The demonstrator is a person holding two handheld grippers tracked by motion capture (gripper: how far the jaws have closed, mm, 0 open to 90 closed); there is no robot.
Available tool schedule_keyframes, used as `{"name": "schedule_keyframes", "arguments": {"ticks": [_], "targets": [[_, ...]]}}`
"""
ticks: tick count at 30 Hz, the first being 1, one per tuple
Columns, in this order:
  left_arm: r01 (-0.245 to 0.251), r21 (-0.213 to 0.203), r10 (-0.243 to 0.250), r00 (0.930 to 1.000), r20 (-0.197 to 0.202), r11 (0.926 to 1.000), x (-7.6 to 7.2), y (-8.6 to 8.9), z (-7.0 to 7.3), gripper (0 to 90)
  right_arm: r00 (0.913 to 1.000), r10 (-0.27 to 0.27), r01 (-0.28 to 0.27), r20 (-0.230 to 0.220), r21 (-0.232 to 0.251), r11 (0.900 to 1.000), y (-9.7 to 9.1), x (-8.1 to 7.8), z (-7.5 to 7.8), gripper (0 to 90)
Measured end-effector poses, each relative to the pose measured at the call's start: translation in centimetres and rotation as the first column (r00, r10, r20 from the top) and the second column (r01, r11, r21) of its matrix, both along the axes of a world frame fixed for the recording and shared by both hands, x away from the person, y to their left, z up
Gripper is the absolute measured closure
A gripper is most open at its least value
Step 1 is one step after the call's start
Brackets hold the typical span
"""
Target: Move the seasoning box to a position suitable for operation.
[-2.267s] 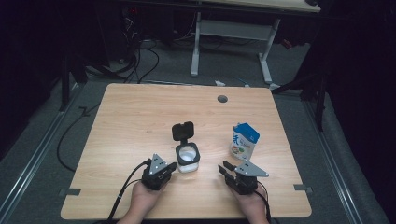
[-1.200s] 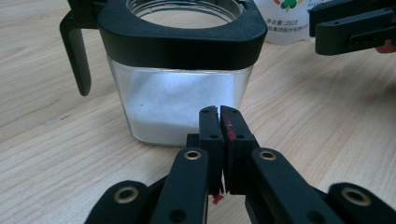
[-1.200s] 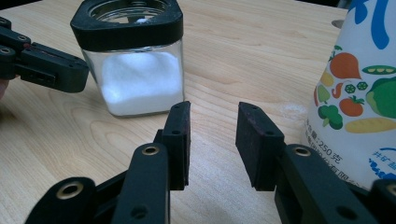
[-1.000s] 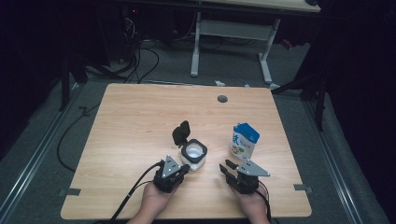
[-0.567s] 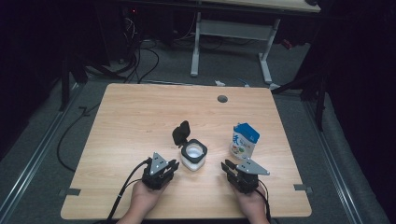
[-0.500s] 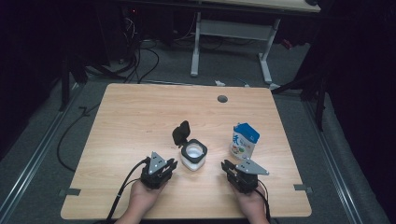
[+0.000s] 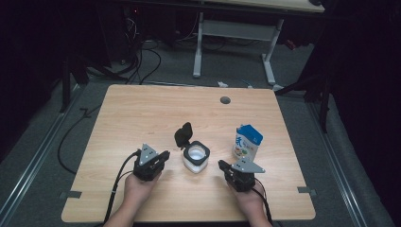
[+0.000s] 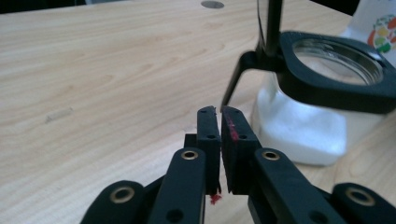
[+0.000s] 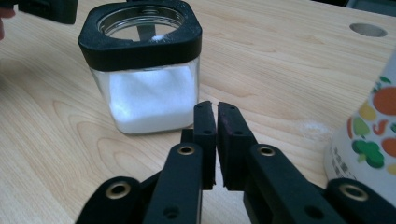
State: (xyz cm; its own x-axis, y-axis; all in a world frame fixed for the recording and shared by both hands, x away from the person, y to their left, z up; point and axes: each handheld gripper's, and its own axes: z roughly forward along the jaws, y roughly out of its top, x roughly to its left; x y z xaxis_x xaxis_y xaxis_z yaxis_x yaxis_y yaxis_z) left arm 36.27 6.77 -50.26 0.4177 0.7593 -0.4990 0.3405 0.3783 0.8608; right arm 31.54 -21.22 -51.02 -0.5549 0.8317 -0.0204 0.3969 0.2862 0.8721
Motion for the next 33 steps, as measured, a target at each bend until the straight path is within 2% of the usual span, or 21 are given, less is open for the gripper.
{"name": "schedule_keyframes", "arguments": {"ticks": [7,14,18,28,33], "targets": [[0.003,-0.003,-0.003,1.0000,0.008,1.0000,0.7,-0.6,0.8,89.8,0.9997,0.024,-0.024,-0.011,0.005,0.9997,1.3,0.9,0.3,90.0],[0.004,-0.005,-0.004,0.9997,0.022,1.0000,1.8,-1.4,1.9,90.0,0.9993,0.034,-0.034,-0.013,-0.020,0.9992,2.0,1.0,-0.2,90.0],[0.001,-0.022,0.000,0.9997,0.026,0.9998,2.2,-1.6,2.7,90.0,0.9994,0.032,-0.032,-0.013,-0.010,0.9994,1.9,1.1,-0.1,90.0],[0.013,-0.040,-0.011,0.9991,0.041,0.9991,2.3,-2.3,4.1,90.0,0.9992,0.039,-0.039,-0.008,0.002,0.9992,2.1,1.0,0.0,89.9],[0.013,-0.043,-0.012,0.9991,0.040,0.9990,2.4,-2.4,4.2,90.0,0.9989,0.045,-0.045,-0.011,-0.002,0.9990,2.3,1.1,-0.2,90.0]]}}
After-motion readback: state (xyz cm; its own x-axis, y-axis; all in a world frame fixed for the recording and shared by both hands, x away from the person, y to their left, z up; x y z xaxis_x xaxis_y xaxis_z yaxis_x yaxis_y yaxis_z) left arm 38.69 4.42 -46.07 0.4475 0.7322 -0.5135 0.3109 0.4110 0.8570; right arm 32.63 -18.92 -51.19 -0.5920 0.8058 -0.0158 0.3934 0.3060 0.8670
